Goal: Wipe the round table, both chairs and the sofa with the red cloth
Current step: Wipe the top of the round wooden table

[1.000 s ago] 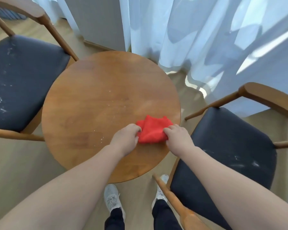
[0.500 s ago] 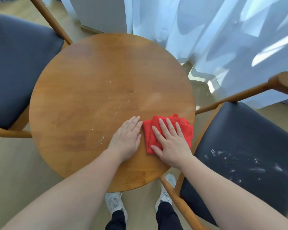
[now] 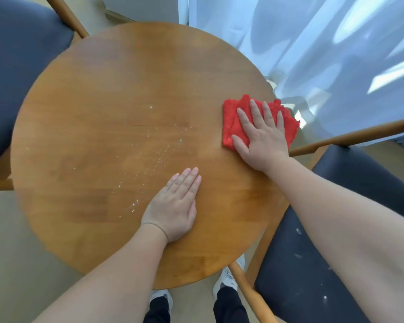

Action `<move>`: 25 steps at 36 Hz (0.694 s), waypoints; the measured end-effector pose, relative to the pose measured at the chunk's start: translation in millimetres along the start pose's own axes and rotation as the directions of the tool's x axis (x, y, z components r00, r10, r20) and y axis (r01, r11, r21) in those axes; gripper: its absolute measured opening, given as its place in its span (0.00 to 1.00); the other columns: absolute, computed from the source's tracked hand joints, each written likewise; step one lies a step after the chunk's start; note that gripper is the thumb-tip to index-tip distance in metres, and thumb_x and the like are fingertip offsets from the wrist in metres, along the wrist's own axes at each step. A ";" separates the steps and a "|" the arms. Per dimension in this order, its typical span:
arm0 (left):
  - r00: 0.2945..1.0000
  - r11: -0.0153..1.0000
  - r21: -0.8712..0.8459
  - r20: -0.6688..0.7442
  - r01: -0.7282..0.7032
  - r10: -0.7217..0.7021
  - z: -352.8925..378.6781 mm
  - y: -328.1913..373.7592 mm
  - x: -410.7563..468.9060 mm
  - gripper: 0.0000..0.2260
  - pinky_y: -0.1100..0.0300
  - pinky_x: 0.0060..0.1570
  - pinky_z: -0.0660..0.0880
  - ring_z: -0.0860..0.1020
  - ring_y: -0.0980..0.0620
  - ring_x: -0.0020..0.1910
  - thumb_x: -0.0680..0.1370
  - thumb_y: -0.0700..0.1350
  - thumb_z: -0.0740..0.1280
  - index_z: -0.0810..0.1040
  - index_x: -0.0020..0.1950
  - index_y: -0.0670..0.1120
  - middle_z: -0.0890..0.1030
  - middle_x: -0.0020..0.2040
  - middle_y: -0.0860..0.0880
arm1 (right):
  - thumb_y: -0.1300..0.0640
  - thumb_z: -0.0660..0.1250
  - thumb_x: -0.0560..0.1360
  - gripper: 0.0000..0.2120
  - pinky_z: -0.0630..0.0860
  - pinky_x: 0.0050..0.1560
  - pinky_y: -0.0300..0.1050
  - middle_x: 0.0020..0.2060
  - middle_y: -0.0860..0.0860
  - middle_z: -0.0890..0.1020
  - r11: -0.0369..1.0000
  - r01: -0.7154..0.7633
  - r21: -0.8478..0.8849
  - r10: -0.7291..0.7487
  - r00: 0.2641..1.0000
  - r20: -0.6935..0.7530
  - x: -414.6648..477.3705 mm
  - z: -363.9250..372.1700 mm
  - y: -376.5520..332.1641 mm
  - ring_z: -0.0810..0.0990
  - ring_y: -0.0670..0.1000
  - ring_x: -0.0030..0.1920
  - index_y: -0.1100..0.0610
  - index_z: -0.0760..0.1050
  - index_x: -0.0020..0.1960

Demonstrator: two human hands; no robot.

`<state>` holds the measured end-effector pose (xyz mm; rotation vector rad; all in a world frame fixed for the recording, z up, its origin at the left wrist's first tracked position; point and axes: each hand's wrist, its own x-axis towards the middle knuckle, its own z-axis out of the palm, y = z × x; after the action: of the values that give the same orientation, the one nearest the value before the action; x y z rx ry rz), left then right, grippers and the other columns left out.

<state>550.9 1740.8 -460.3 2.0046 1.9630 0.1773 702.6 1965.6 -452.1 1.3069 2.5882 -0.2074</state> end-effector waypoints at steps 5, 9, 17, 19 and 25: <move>1.000 1.000 0.008 -0.021 -0.007 0.008 0.6 -1.2 0.4 0.23 0.53 0.71 0.57 0.63 0.47 0.72 0.78 0.45 0.54 0.67 0.71 0.39 0.66 0.73 0.43 | 0.35 0.48 0.77 0.32 0.39 0.74 0.63 0.79 0.51 0.48 0.999 -0.033 0.027 0.034 0.999 -0.029 36.2 -7.8 -1.5 0.44 0.57 0.78 0.44 0.49 0.79; 1.000 1.000 0.013 -0.018 -0.012 0.012 2.2 -1.7 0.1 0.23 0.53 0.72 0.56 0.60 0.48 0.73 0.78 0.45 0.53 0.66 0.72 0.39 0.64 0.73 0.43 | 0.35 0.46 0.77 0.33 0.39 0.75 0.63 0.79 0.50 0.47 0.999 -0.036 0.024 0.037 0.999 -0.030 58.8 -14.1 -1.4 0.43 0.56 0.78 0.44 0.49 0.79; 1.000 1.000 0.012 -0.020 -0.013 0.014 3.0 -3.4 0.0 0.23 0.52 0.71 0.58 0.59 0.48 0.73 0.78 0.46 0.53 0.66 0.72 0.39 0.64 0.73 0.43 | 0.35 0.48 0.77 0.32 0.40 0.75 0.61 0.79 0.49 0.48 0.999 -0.022 0.033 0.023 0.999 -0.046 87.2 -21.0 -3.4 0.44 0.55 0.78 0.43 0.49 0.78; 1.000 1.000 0.012 -0.023 -0.016 0.016 3.0 -3.6 -0.1 0.23 0.52 0.71 0.58 0.59 0.48 0.73 0.78 0.46 0.53 0.66 0.72 0.39 0.64 0.73 0.43 | 0.35 0.48 0.77 0.32 0.40 0.75 0.61 0.79 0.49 0.49 0.999 -0.021 0.035 0.023 0.999 -0.048 89.5 -21.9 -4.2 0.44 0.55 0.78 0.43 0.50 0.78; 0.999 1.000 0.012 -0.044 -0.014 0.015 3.1 -4.6 1.0 0.22 0.52 0.70 0.59 0.60 0.48 0.73 0.79 0.45 0.52 0.67 0.71 0.39 0.65 0.73 0.43 | 0.35 0.48 0.77 0.32 0.41 0.75 0.60 0.79 0.50 0.49 0.999 -0.021 0.045 0.023 0.999 -0.044 86.0 -21.7 -9.7 0.45 0.55 0.78 0.43 0.50 0.79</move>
<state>547.5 1741.4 -464.8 2.0397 1.9815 0.2158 642.4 2031.3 -454.2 1.3703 2.6189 -0.2353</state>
